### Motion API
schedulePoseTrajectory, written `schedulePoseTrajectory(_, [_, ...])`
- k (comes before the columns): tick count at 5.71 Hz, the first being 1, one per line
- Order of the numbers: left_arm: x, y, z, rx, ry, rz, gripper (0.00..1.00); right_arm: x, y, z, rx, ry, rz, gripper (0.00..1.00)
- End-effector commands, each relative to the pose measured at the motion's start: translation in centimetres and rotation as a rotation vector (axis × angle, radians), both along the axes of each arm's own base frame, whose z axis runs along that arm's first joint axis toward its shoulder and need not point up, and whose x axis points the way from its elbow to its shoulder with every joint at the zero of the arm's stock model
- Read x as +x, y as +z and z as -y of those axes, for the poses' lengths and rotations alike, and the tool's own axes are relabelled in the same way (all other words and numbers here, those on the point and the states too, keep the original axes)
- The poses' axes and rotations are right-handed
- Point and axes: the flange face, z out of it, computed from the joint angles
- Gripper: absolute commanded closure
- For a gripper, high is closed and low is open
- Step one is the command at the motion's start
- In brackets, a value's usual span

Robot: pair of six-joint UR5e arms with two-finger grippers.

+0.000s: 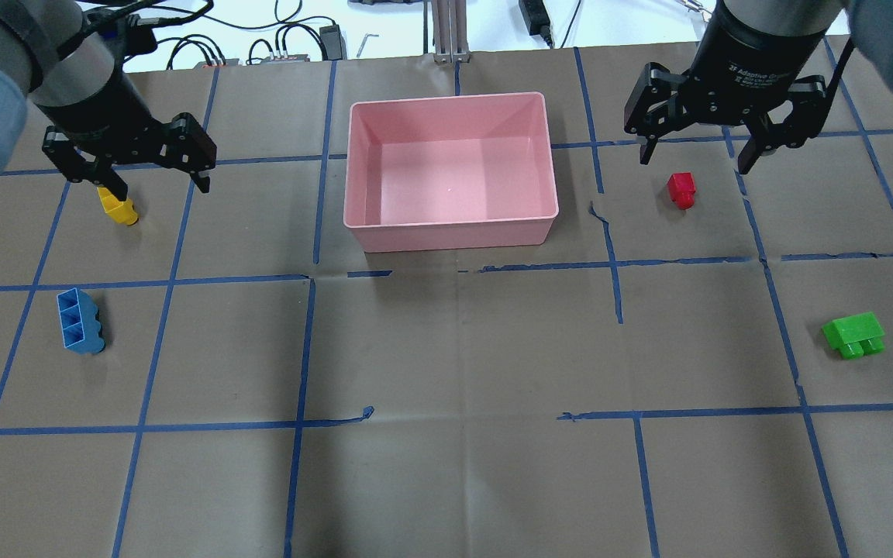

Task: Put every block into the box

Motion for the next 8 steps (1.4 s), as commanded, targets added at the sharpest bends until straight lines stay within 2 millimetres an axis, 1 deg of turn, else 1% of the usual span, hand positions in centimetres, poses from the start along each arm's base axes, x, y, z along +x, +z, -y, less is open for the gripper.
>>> schedulePoseTrajectory(1, [11.8,-3.5,1.0,0.014,0.138,0.01,0.01,-1.9,0.0,0.8,-0.004,-0.022,-0.005,0.0])
schedulePoseTrajectory(2, [18.0,-6.7,1.4,0.034,0.153,0.0,0.01,-5.7,-0.1,1.6,-0.006,0.075,-0.005,0.0])
schedulePoseTrajectory(3, [23.8,-10.2,1.2,0.032,0.107,-0.002,0.01,-12.2,-0.7,2.2,0.008,0.178,0.005,0.0])
schedulePoseTrajectory(4, [27.2,-13.9,0.7,0.022,0.076,0.001,0.01,-17.8,-1.2,2.3,0.017,0.247,0.007,0.0])
schedulePoseTrajectory(5, [26.8,-17.6,-0.3,0.033,0.085,-0.017,0.01,-23.1,-1.5,1.7,0.025,0.33,0.013,0.0])
schedulePoseTrajectory(6, [25.6,-20.7,-1.7,0.012,0.084,-0.002,0.01,-29.0,-2.0,0.1,0.034,0.338,0.03,0.0])
schedulePoseTrajectory(7, [24.2,-23.5,-3.4,0.035,0.081,-0.026,0.01,-34.3,-4.2,-2.2,0.041,0.383,0.065,0.0])
schedulePoseTrajectory(8, [23.4,-25.1,-4.5,0.041,0.076,-0.028,0.01,-36.6,-6.7,-3.2,0.027,0.37,0.053,0.0])
